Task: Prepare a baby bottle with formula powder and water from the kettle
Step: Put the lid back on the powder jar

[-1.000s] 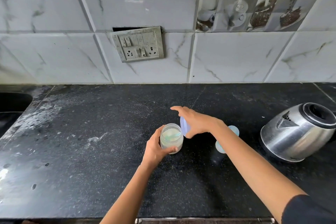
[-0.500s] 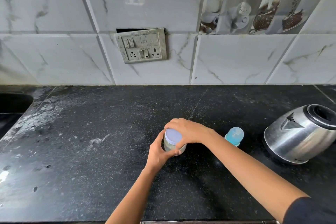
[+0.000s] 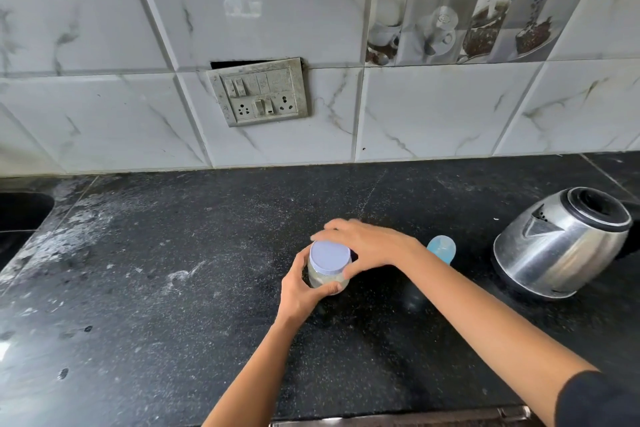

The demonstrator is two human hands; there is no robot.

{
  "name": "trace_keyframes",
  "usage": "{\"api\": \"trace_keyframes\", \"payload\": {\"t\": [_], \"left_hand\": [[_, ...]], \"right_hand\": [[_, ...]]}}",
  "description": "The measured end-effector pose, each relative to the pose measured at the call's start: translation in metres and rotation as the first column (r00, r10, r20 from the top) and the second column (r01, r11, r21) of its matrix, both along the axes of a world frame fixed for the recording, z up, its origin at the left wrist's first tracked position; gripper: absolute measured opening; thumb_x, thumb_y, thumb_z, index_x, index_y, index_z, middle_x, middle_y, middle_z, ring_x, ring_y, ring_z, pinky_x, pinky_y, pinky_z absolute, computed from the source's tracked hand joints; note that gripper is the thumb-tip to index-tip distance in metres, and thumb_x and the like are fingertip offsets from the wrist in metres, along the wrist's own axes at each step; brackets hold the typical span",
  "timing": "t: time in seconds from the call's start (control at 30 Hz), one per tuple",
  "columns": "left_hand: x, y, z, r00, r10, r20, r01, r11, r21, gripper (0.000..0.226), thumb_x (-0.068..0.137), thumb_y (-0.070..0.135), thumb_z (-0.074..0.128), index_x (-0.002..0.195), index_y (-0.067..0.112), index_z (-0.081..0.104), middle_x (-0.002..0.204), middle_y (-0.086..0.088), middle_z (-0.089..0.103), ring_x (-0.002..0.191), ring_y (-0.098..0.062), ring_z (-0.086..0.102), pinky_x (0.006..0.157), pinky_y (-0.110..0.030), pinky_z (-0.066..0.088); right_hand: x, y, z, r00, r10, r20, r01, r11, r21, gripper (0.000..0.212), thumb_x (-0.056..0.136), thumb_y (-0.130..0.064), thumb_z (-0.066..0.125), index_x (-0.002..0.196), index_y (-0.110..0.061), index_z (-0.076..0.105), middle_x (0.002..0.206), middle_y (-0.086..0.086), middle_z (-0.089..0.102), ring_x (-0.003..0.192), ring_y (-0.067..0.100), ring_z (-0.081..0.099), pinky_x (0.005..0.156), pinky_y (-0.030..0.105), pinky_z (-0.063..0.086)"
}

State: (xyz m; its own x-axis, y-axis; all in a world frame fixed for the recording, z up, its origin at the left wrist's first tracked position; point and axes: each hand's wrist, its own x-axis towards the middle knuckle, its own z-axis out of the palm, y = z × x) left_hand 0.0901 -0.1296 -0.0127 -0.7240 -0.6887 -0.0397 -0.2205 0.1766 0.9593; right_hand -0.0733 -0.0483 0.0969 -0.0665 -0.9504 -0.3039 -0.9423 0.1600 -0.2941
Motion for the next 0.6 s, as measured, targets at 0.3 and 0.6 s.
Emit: {"api": "trace_keyframes", "payload": {"t": [0.3,0.6], "left_hand": [[0.001,0.006,0.004,0.999,0.034,0.024,-0.033,0.999,-0.036,0.079,0.058,0.026,0.088,0.123,0.038,0.045,0.116,0.021,0.057,0.105,0.019,0.045,0.078,0.002,0.033],[-0.001,0.012,0.013,0.999,0.029,0.035,-0.027,0.999,-0.039,0.081,0.049,0.043,0.084,0.118,0.042,0.042,0.115,0.021,0.055,0.109,0.002,0.049,0.076,0.001,0.034]], "right_hand": [[0.015,0.009,-0.029,0.967,-0.255,0.004,0.253,0.957,-0.146,0.067,0.072,-0.045,0.070,0.125,-0.012,0.044,0.111,0.004,0.046,0.104,0.023,0.050,0.081,0.037,0.047],[0.031,0.028,-0.041,0.889,-0.448,0.094,0.458,0.874,-0.162,0.074,0.082,-0.049,0.063,0.139,-0.011,0.036,0.134,0.010,0.048,0.121,0.023,0.047,0.093,0.035,0.043]]}}
